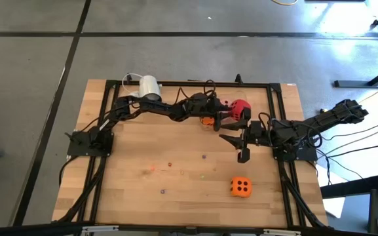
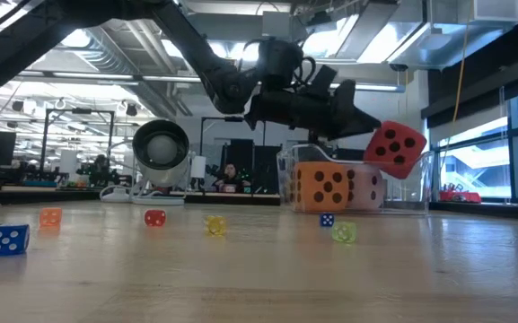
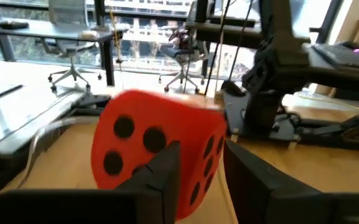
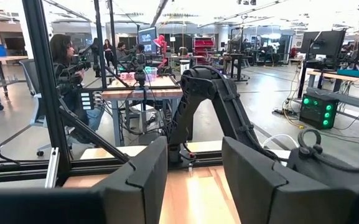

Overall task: Pick & Place Dice
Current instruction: Put the large red die into the transparent bin, then put the large orange die into the transparent bin

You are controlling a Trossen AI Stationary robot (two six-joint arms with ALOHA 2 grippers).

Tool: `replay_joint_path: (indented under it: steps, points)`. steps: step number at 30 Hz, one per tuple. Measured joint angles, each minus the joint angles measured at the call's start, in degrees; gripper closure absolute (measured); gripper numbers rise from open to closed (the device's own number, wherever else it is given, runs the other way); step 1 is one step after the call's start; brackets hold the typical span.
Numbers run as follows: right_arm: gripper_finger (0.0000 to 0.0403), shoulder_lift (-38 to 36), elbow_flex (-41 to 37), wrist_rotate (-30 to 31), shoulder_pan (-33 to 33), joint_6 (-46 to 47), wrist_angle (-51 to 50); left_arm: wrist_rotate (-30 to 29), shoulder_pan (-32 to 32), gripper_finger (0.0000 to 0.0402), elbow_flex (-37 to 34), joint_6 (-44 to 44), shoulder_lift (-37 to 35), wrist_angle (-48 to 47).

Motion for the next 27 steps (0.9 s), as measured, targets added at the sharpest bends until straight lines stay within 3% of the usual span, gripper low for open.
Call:
replay_joint_path:
  steps: [6,12,18,27]
  points:
    - [0.0249,0.0,0.0,0.0,0.0,0.0,-0.3,2.2,0.0,0.0274,0.0,0.0,-3.8,-4.7]
    - [0.0249,0.0,0.0,0.0,0.0,-0.2,-0.5,3.5,0.0,0.0278,0.0,0.2,-9.0,-16.9]
    - [0.0249,0.0,0.0,0.5,0.1,-0.1,-1.0,8.9,-0.5,0.0286,0.0,0.0,-13.3,-28.8]
    - [0.0249,-2.6,0.0,12.5,6.3,-2.8,-1.9,10.8,-5.5,0.0295,0.0,4.2,-19.0,-36.3]
